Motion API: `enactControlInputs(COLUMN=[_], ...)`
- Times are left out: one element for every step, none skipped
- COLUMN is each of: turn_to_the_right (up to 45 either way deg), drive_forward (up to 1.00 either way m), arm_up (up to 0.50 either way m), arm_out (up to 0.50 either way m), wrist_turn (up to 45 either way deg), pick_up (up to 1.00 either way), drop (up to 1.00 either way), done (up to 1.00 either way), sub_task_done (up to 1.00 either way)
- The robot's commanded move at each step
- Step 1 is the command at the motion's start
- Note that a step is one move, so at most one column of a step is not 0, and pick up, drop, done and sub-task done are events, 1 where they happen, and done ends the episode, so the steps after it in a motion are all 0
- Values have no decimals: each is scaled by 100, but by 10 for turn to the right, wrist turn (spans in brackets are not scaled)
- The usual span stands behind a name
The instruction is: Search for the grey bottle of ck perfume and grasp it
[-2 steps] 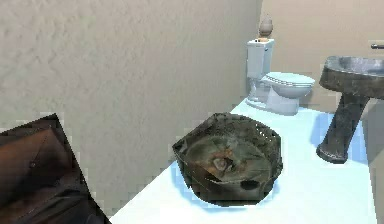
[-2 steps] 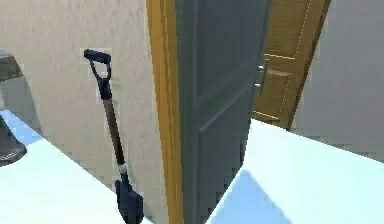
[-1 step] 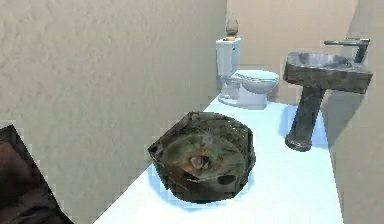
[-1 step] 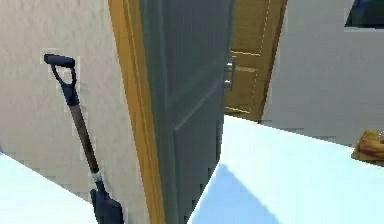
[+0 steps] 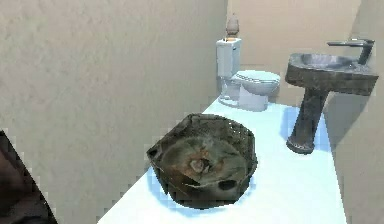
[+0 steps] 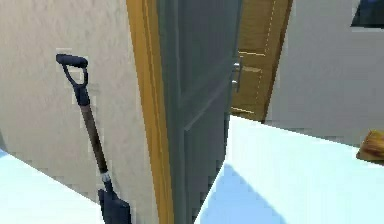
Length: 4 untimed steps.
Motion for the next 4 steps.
enactControlInputs(turn_to_the_right=[-450, -450, -450, 0], drive_forward=[0, 0, 0, 0], arm_up=[0, 0, 0, 44], arm_out=[0, 0, 0, 0], wrist_turn=[0, 0, 0, 0], pick_up=[0, 0, 0, 0], drop=[0, 0, 0, 0], done=[0, 0, 0, 0], sub_task_done=[0, 0, 0, 0])
